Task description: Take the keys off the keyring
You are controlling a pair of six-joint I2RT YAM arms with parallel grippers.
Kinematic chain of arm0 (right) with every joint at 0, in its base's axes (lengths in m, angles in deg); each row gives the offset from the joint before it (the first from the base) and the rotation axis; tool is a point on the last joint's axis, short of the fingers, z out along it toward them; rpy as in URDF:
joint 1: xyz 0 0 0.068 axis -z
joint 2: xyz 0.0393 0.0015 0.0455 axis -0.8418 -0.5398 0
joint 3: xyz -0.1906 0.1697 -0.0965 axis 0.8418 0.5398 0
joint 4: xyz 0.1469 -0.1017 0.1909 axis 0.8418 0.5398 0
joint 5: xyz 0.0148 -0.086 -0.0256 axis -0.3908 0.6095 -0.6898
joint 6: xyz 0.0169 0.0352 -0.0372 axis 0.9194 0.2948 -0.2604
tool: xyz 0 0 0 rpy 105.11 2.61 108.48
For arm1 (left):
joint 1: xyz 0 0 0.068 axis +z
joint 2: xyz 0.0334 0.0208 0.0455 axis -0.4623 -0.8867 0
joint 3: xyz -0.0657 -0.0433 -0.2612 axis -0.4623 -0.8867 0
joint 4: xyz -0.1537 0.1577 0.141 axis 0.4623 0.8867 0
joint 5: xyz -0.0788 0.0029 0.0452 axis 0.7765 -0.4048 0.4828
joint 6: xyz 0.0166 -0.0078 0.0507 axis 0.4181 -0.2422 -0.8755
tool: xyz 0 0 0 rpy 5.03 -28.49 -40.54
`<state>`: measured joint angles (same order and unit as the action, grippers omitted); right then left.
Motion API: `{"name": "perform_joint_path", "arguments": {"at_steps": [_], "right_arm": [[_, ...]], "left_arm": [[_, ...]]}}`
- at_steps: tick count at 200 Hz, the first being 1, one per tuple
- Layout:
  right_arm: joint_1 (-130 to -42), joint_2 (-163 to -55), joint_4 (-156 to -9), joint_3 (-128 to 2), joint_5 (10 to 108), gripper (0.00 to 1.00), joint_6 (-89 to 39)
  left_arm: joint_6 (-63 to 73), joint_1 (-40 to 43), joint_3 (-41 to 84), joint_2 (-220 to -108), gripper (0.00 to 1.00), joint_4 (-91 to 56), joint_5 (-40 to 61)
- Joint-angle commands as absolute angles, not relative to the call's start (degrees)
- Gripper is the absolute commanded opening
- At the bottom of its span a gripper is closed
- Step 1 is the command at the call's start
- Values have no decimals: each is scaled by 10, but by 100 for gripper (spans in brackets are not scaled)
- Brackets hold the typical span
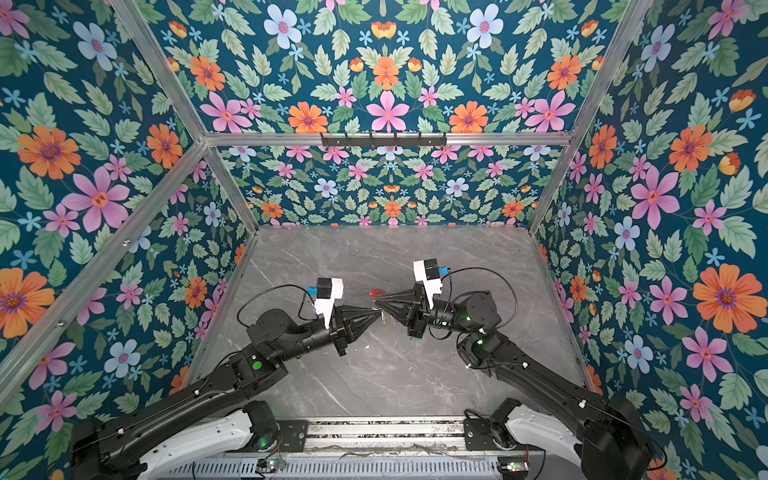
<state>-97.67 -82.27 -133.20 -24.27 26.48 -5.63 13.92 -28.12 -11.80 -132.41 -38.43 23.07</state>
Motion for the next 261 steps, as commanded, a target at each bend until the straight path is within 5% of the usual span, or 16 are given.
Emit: {"name": "perform_joint_path", "arguments": {"at_steps": [1, 49, 83, 151, 188, 261], "right_arm": [[-986, -829, -1339, -250, 228, 0, -39], [-986, -781, -1202, -266, 239, 0, -117], [-986, -760, -1124, -275, 242, 0, -151], [-986, -735, -1004, -298, 254, 0, -203], [-986, -728, -916, -330, 262, 0, -242], [-986, -723, -771, -389, 279, 0, -312]], "left_arm": [[144, -283, -108, -1334, 0, -426, 224], [129, -283, -92, -1313, 0, -367, 213], [116, -282, -81, -1298, 19, -325, 209], [111, -283, -82, -1281, 22, -290, 207], [104, -283, -75, -1278, 13, -276, 202], [95, -283, -67, -1270, 24, -238, 210]]}}
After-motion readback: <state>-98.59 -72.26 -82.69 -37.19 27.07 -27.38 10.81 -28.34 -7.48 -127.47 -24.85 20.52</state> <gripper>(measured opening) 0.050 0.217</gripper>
